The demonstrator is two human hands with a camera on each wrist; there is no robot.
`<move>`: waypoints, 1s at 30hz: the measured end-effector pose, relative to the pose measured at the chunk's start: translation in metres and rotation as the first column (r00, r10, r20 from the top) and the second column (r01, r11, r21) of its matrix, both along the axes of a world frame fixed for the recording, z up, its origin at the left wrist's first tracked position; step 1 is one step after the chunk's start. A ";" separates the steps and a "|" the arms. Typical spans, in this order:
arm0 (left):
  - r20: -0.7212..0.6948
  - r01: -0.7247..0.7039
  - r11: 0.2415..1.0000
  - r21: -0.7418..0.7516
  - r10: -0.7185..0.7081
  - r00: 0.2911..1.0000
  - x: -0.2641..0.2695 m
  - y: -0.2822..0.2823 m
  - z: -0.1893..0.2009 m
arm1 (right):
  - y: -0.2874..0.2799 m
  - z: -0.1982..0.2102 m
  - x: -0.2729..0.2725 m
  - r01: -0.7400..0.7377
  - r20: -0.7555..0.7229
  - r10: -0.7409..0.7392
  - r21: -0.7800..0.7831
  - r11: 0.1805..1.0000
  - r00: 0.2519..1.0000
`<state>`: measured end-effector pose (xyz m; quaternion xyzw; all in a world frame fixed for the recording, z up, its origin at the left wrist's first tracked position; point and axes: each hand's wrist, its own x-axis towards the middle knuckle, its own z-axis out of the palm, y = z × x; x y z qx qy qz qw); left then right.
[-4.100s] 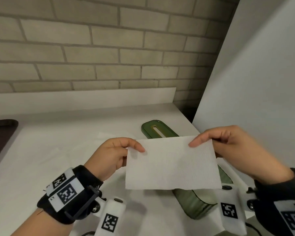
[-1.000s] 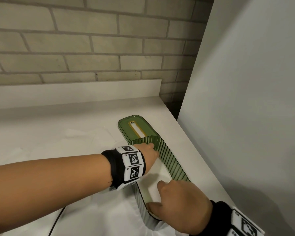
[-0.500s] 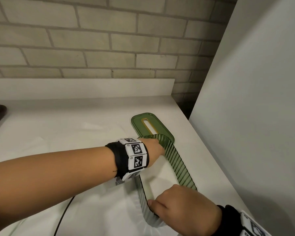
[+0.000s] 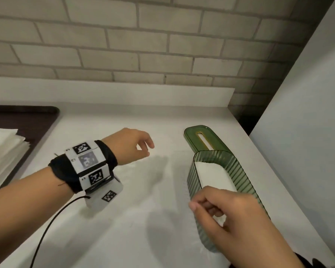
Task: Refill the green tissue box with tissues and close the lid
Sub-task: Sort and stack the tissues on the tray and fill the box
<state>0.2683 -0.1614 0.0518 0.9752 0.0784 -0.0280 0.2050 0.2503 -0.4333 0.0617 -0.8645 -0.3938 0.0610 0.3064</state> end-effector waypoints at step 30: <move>-0.298 -0.044 0.995 -0.093 0.014 0.955 -0.077 0.090 -0.069 | 0.220 -0.074 0.044 0.081 -0.518 -0.282 -0.376 0.923 0.808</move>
